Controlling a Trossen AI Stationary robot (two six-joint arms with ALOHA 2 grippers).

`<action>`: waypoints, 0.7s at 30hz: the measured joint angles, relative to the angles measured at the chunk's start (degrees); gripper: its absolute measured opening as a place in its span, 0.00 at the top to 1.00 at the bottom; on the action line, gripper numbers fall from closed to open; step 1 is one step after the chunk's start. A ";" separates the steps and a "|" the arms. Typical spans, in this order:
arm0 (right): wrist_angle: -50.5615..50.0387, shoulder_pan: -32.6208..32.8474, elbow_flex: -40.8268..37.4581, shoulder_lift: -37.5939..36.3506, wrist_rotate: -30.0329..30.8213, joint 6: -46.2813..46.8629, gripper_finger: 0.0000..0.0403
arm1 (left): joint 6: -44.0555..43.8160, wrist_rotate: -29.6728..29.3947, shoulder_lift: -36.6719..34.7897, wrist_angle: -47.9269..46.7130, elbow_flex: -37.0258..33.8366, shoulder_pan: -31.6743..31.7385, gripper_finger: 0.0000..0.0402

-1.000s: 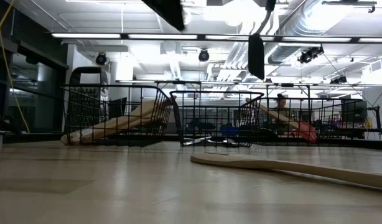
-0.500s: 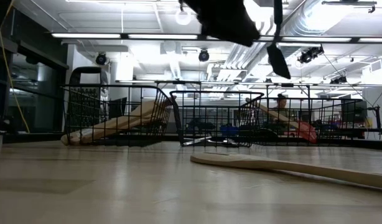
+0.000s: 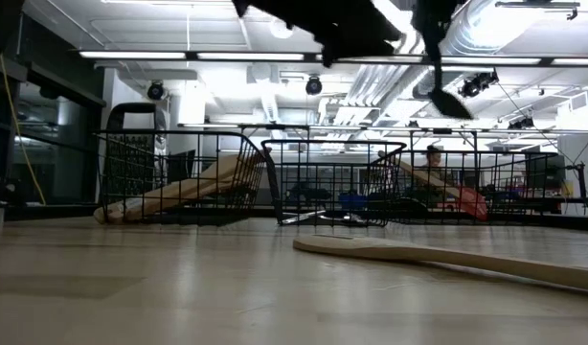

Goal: Pick & Place Kitchen Items
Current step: Put the black spatula into the right wire basket

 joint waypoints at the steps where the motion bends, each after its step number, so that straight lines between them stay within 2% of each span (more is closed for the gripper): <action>1: -2.08 -0.43 0.00 0.00 -2.23 1.18 0.88 | 0.40 0.30 -1.36 -0.87 -0.09 0.81 0.57; 3: -7.41 -1.44 0.00 0.00 -7.65 5.51 0.88 | 1.60 1.14 -3.82 -0.46 -0.02 2.37 0.57; 6: -17.44 -3.70 0.00 0.00 -16.26 14.83 0.88 | 2.91 1.57 -8.19 -5.07 -0.10 4.70 0.57; 11: -32.88 -8.04 -0.02 -0.08 -24.17 25.02 0.88 | 4.77 1.77 -15.03 -12.56 0.09 6.75 0.57; 13: -36.25 -9.64 -0.02 -0.06 -27.34 25.93 0.88 | 6.00 1.61 -17.64 -17.15 -0.07 7.26 0.57; 15: -37.98 -11.19 -0.02 -0.02 -29.53 25.44 0.88 | 6.30 1.75 -19.68 -17.93 -0.06 7.35 0.57; 21: -36.95 -15.79 0.00 0.94 -36.54 17.95 0.88 | 6.12 1.85 -23.20 -21.00 -0.02 7.34 0.57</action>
